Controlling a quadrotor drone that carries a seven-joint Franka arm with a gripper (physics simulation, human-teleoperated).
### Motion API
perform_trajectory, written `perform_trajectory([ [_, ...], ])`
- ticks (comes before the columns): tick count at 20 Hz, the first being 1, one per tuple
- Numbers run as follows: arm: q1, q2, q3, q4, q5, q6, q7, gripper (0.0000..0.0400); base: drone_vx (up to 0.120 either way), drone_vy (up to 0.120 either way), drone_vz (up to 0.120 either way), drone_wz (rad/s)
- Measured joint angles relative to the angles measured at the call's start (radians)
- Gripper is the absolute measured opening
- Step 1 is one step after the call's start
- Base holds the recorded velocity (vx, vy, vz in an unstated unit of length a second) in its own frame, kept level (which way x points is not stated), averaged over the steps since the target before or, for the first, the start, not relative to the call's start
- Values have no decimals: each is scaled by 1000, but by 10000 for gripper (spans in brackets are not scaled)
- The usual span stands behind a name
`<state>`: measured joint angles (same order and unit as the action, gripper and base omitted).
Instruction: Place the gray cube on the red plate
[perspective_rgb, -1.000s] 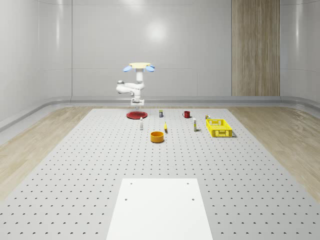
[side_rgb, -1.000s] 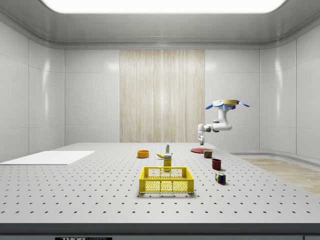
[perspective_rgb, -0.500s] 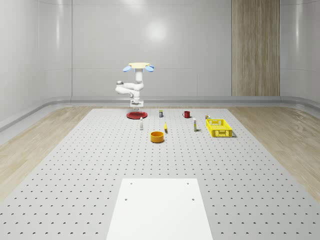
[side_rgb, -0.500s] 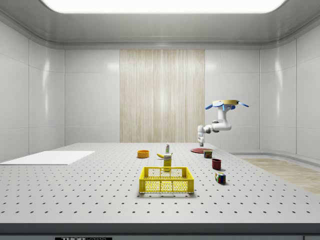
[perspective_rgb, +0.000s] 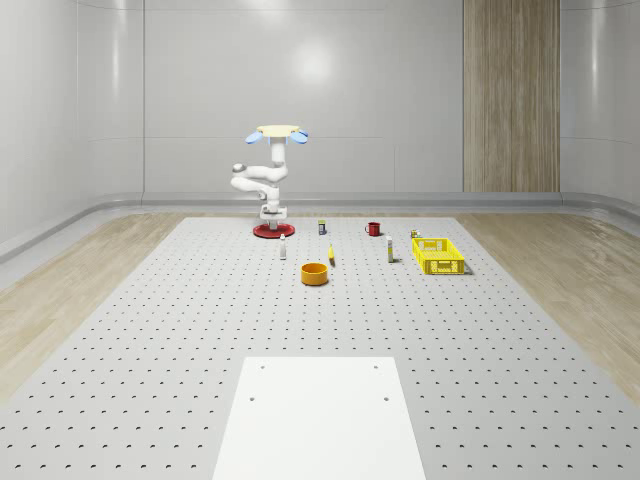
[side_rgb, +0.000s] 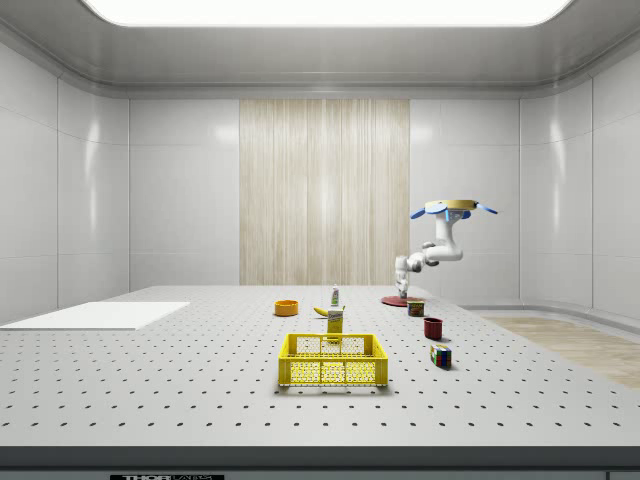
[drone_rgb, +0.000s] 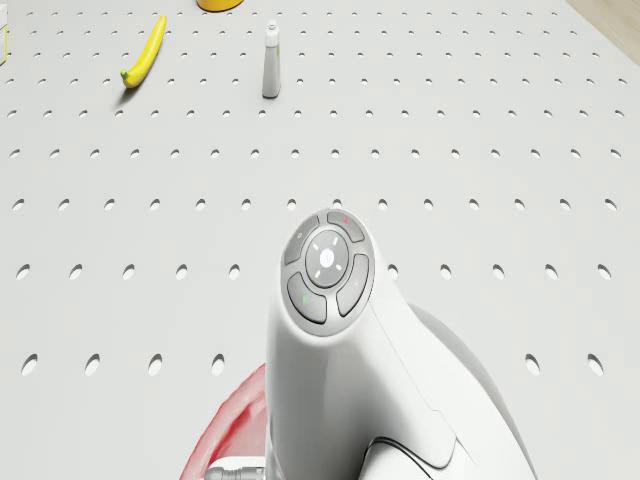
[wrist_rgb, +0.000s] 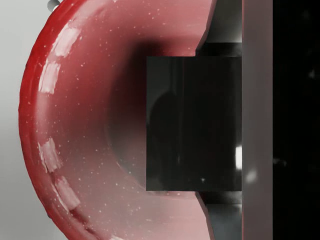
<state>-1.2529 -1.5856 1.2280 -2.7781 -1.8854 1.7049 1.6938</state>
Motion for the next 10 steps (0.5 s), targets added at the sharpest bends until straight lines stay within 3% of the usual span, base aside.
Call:
perform_trajectory([
  [4, 1, 5, -2, 0, -3, -4, -1, 364, 0, 0, 0, 0],
  [10, 17, 8, 58, -18, 50, -32, -4, 392, 0, 0, 0, 0],
])
